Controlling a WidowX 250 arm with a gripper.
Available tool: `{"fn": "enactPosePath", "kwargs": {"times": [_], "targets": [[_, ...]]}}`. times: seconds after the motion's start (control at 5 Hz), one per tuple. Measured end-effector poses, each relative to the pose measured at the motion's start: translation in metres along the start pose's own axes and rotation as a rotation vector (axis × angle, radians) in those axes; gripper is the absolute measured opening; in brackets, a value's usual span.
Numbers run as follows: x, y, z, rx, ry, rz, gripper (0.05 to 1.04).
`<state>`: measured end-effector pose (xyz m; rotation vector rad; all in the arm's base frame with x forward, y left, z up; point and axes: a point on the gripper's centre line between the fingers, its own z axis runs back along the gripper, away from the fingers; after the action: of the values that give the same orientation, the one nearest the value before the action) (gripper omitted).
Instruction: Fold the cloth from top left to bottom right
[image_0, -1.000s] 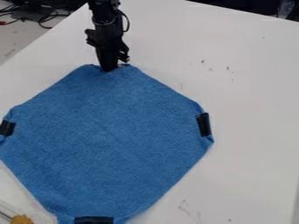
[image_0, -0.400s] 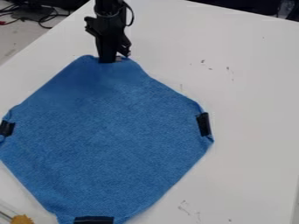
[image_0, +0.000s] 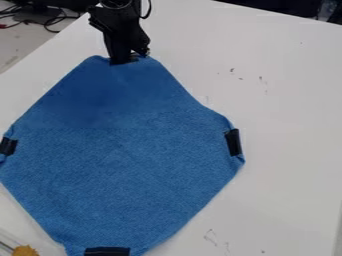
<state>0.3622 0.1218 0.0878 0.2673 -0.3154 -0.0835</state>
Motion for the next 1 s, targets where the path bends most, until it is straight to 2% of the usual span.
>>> {"fn": "enactPosePath", "kwargs": {"times": [0.2,0.4,0.8,1.0], "targets": [[-0.023,-0.011,0.013,-0.053,0.003,0.044,0.055],[-0.048,-0.013,0.013,-0.097,0.051,0.094,0.055],[-0.092,-0.029,0.024,-0.097,0.048,0.153,0.055],[-0.11,-0.038,0.019,-0.133,0.094,0.219,0.055]]}}
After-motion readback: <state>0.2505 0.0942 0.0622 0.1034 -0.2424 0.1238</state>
